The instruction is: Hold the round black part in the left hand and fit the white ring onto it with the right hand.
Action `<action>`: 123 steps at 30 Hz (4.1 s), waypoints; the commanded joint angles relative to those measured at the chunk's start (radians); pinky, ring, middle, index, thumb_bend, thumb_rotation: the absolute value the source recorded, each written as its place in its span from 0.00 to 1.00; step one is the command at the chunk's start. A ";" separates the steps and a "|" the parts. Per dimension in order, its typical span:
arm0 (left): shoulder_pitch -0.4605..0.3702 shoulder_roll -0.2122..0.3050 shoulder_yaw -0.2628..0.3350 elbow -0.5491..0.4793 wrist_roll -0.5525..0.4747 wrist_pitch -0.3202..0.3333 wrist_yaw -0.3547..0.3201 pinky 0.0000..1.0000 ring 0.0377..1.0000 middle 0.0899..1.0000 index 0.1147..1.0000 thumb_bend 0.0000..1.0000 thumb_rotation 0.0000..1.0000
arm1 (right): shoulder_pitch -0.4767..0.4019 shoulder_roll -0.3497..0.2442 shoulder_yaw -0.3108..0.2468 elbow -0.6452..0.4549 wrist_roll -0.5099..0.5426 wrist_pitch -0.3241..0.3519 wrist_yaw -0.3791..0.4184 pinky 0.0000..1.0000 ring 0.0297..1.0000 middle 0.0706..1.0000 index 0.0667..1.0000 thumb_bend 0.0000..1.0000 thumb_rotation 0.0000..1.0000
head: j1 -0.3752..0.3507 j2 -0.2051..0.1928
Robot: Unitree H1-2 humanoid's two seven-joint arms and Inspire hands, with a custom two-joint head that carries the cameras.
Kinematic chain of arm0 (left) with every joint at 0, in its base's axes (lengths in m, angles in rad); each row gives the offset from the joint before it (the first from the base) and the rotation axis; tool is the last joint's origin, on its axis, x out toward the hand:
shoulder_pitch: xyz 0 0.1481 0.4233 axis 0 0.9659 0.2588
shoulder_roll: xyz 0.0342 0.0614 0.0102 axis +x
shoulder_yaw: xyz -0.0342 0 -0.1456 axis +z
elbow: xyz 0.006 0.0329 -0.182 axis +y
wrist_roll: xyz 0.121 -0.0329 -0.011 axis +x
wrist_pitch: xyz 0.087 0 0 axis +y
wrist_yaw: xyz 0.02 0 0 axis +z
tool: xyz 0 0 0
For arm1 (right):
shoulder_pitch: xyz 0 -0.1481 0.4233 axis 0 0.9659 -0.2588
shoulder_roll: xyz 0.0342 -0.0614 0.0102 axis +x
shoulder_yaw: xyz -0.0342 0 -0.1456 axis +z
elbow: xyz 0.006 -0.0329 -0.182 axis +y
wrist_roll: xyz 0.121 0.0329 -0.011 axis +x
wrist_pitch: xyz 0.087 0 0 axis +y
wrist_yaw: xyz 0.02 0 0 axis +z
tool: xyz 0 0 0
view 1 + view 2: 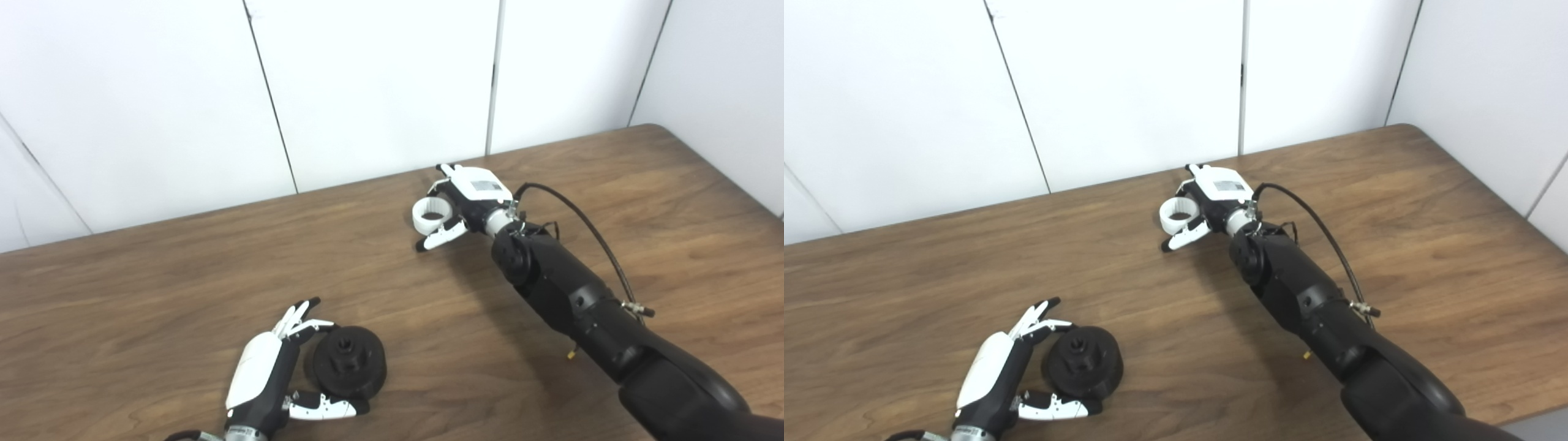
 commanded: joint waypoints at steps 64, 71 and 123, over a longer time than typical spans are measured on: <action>0.000 0.028 -0.010 -0.018 0.005 0.027 -0.057 0.94 0.98 0.96 0.55 0.94 0.28 | 0.004 -0.025 -0.045 -0.038 0.039 -0.074 -0.124 1.00 0.94 0.90 0.54 0.84 0.33 | -0.007 0.037; -0.001 0.025 -0.011 -0.020 0.007 0.033 -0.057 0.94 0.98 0.96 0.55 0.95 0.28 | 0.009 -0.015 -0.061 -0.012 0.053 -0.141 -0.196 1.00 0.92 0.84 0.45 0.53 0.15 | -0.002 0.036; -0.030 -0.052 -0.041 0.023 0.077 0.077 -0.023 0.95 0.99 0.96 0.56 0.97 0.28 | 0.293 0.012 -0.259 -0.752 0.311 -0.107 0.040 0.94 0.94 0.83 0.44 0.52 0.14 | 0.224 0.082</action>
